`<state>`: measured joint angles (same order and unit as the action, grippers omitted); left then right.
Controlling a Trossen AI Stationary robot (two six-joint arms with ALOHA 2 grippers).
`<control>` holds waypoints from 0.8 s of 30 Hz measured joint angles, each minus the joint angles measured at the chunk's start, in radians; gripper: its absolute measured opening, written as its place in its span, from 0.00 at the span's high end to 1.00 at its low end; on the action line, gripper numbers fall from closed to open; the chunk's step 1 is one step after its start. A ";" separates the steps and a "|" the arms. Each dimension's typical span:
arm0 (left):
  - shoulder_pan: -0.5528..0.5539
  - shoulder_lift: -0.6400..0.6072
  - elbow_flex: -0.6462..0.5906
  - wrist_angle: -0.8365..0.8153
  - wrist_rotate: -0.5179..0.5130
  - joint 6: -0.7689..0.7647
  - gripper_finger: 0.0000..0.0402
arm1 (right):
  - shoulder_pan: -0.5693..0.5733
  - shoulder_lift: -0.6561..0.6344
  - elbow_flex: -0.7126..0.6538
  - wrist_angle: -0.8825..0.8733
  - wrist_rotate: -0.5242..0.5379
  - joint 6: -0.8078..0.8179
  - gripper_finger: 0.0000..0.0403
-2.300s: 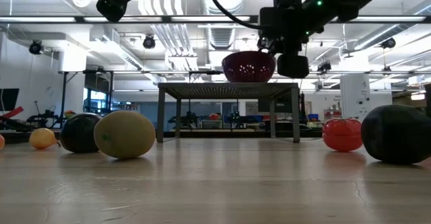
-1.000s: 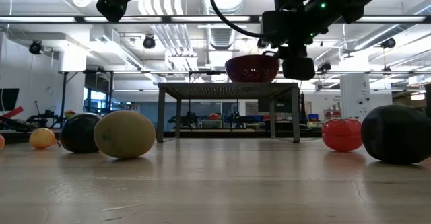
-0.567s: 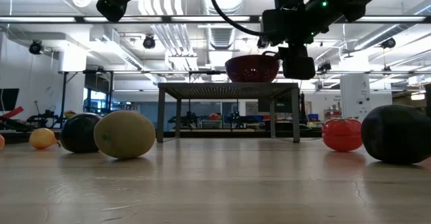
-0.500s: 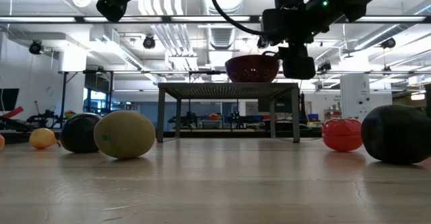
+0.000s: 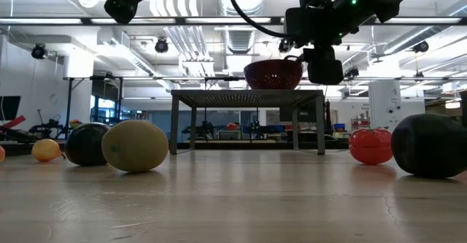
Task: Pick & Place Fruit
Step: Put the pear into the purple strainer bowl on the shelf
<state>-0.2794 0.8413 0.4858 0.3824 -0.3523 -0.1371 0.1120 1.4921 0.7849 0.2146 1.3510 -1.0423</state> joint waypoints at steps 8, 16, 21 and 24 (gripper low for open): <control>0.000 0.000 0.000 -0.001 0.000 0.000 0.58 | 0.027 0.000 0.000 0.002 0.041 -0.004 0.61; 0.000 0.000 0.000 -0.001 0.000 0.004 0.58 | 0.063 0.000 0.000 0.004 0.074 -0.004 0.57; 0.000 0.000 0.000 -0.001 0.000 0.045 0.58 | 0.098 -0.001 0.000 0.004 0.094 0.004 0.59; 0.000 0.000 0.000 -0.001 0.000 0.051 0.58 | 0.121 -0.004 0.000 0.005 0.095 0.025 0.62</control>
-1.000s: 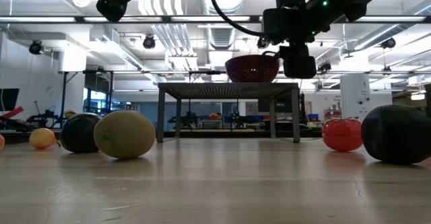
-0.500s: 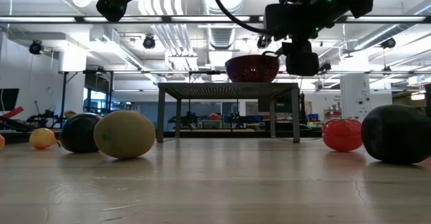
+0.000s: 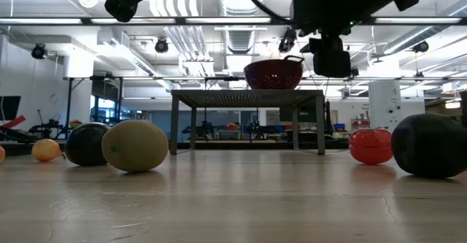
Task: Pick & Place Fruit
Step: Put the pear into the purple strainer bowl on the shelf
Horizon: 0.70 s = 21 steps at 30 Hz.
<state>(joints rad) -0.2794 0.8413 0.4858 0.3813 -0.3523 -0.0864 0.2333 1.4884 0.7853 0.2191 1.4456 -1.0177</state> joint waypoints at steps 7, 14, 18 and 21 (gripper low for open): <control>0.000 0.000 0.000 0.000 0.000 0.000 0.58 | 0.052 -0.004 0.000 0.000 0.048 0.055 0.66; 0.000 0.000 0.000 0.000 0.000 0.000 0.58 | 0.102 -0.005 0.000 0.000 0.085 0.131 0.66; 0.000 0.000 0.000 0.000 0.000 -0.018 0.58 | 0.128 -0.005 0.000 -0.001 0.125 0.188 0.63; 0.000 0.000 0.000 0.000 0.000 -0.028 0.58 | 0.152 -0.005 0.000 -0.001 0.126 0.251 0.62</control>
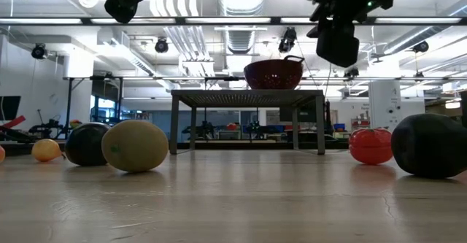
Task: Pick & Place Fruit
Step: Put the pear into the purple strainer bowl on the shelf
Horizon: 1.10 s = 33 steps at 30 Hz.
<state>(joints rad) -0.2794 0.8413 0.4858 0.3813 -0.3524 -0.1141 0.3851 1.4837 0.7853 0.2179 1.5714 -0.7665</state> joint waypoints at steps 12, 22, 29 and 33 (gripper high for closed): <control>0.000 0.000 0.000 0.000 0.000 -0.002 0.58 | 0.098 0.000 0.000 0.000 -0.001 0.385 0.66; 0.000 0.000 0.000 0.000 0.000 -0.002 0.58 | 0.157 -0.011 0.000 -0.001 -0.242 0.588 0.79; 0.000 0.000 0.000 -0.001 0.000 -0.002 0.58 | 0.161 -0.103 0.003 -0.030 -0.523 0.738 0.86; 0.000 0.000 0.000 -0.001 0.000 -0.002 0.58 | 0.161 -0.191 0.003 -0.194 -0.749 0.925 0.88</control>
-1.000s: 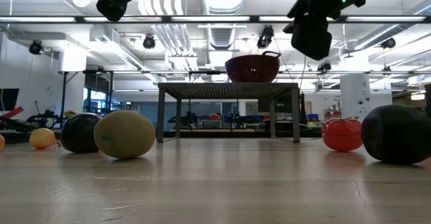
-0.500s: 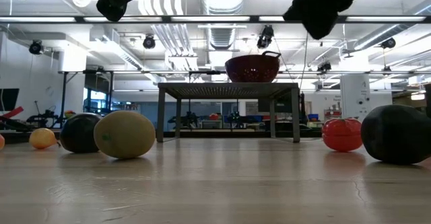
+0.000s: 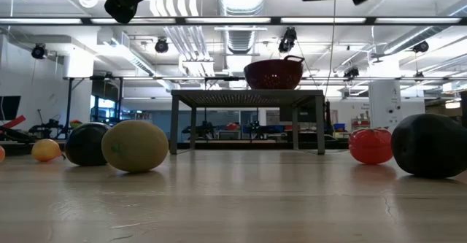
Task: Pick & Place Fruit
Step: Put the pear into the purple strainer bowl on the shelf
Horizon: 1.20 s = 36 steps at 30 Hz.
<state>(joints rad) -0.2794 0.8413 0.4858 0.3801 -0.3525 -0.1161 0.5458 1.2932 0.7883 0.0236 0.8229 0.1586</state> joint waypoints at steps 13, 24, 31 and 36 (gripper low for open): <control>0.000 0.000 0.000 0.000 0.000 0.000 0.58 | 0.020 -0.046 -0.016 -0.443 -0.230 0.497 0.92; 0.000 0.000 0.000 -0.008 0.000 0.000 0.58 | 0.015 -0.028 -0.008 -0.316 -0.137 0.420 0.90; 0.000 0.000 0.000 -0.015 0.000 0.000 0.58 | 0.005 -0.030 -0.005 -0.337 -0.149 0.385 0.77; 0.000 0.000 0.000 -0.015 0.000 0.000 0.58 | -0.017 -0.030 -0.005 -0.281 -0.012 0.258 0.66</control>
<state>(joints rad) -0.2794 0.8413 0.4858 0.3649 -0.3527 -0.1162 0.5292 1.2629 0.7834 -0.2575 0.8108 0.4168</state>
